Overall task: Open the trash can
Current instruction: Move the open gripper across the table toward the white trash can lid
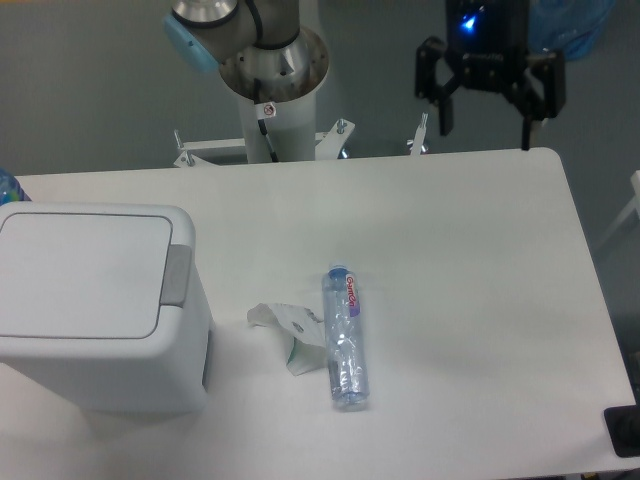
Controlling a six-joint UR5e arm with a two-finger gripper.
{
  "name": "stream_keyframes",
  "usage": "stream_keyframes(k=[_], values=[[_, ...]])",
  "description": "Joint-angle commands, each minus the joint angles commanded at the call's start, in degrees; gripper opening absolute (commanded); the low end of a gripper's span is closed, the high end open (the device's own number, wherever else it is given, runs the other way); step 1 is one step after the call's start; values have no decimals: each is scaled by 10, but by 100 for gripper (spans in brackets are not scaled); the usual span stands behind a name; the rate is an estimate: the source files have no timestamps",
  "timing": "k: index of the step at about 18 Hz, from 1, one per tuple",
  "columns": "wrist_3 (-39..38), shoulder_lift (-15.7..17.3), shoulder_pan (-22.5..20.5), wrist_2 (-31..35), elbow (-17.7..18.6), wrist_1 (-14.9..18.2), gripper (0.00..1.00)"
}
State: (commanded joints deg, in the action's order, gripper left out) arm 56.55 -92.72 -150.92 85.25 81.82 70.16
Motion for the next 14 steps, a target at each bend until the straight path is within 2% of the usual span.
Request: stream_keyframes(k=[3,6,11,14], values=[[-85,-4,38,0,19,-45,100],[-170,-14,68,-1,19,-48,100],[-267,-25,120,-5,18,-51,100],[-358,-35,149,-51,16,-55,100]])
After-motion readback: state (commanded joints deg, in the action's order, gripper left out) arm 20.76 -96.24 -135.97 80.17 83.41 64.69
